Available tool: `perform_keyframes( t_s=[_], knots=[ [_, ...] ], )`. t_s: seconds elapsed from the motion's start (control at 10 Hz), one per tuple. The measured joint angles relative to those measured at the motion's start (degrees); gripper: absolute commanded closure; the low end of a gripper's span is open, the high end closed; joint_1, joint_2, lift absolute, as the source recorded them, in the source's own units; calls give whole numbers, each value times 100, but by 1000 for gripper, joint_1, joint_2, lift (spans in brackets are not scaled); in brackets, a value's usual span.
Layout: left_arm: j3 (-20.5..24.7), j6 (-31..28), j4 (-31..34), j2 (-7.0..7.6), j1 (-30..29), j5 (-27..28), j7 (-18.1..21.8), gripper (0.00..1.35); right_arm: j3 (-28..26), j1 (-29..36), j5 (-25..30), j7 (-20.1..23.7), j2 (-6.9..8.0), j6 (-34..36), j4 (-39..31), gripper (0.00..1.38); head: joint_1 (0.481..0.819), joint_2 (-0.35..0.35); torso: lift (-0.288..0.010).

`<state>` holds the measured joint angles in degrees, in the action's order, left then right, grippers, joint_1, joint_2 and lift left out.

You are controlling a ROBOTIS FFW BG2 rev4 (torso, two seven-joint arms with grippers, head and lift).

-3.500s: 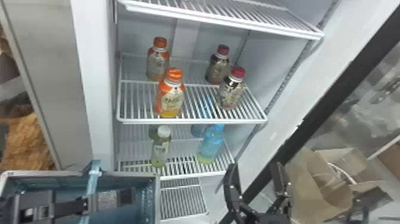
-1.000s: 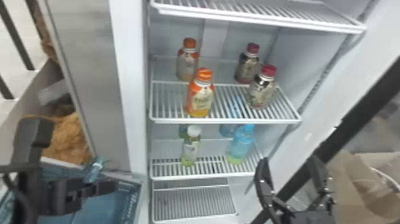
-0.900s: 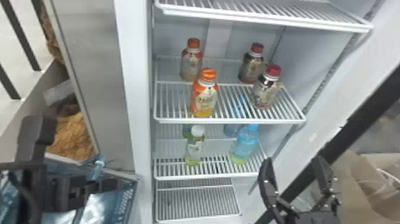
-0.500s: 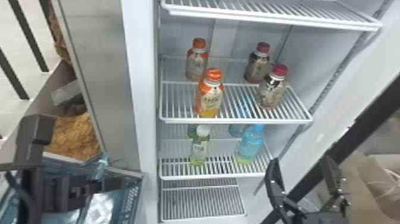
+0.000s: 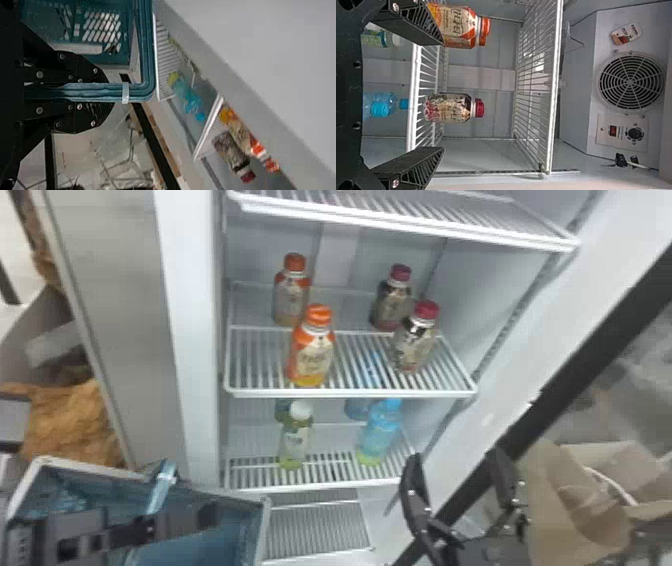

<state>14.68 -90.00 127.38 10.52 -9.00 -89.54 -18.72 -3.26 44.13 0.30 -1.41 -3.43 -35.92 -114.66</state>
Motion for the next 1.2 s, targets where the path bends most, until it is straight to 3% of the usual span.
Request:
perform_keyframes(
  t_s=[0.4, 0.6, 1.2],
  knots=[
    [-115, 0, 177, -145, -123, -342, -27, 1205, -18, 2, 100, 0, 0, 145, -92, 96, 695, -350, -40],
    [-325, 0, 179, -125, 21, -485, -26, 1205, -96, 18, 374, 2, 0, 261, -275, 93, 695, -350, -40],
    [-362, 0, 206, -164, -93, -830, 5, 1205, -354, 116, 776, 0, 34, 711, -842, 99, 695, -350, -40]
  ],
)
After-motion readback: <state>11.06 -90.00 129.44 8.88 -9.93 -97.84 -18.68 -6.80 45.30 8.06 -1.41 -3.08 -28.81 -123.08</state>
